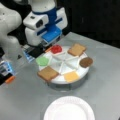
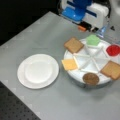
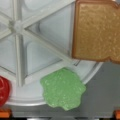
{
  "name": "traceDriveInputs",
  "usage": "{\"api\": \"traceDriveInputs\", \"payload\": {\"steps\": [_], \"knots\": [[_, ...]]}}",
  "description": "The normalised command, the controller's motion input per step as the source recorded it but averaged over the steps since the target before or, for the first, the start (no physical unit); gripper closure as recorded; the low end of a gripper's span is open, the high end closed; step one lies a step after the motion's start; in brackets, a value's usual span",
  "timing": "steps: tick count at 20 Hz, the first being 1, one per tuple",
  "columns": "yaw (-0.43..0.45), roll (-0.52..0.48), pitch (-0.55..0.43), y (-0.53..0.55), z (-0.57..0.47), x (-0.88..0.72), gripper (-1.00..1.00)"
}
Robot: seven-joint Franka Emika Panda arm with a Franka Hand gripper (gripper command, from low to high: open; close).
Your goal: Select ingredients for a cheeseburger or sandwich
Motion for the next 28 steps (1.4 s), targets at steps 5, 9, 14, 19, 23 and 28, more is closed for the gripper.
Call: {"api": "traceDriveInputs", "payload": {"steps": [5, 9, 14, 19, 23, 28], "knots": [[0.142, 0.419, 0.171, -0.1, -0.01, 0.04, -1.0], [0.052, 0.5, 0.176, -0.4, -0.02, 0.11, -1.0], [0.007, 0.413, 0.15, -0.49, -0.03, 0.17, -1.0], [0.021, 0.37, 0.129, -0.26, -0.02, 0.19, -1.0], [0.098, 0.407, 0.151, -0.14, -0.03, 0.19, -1.0], [0.145, 0.514, 0.233, -0.27, -0.03, 0.17, -1.0]]}}
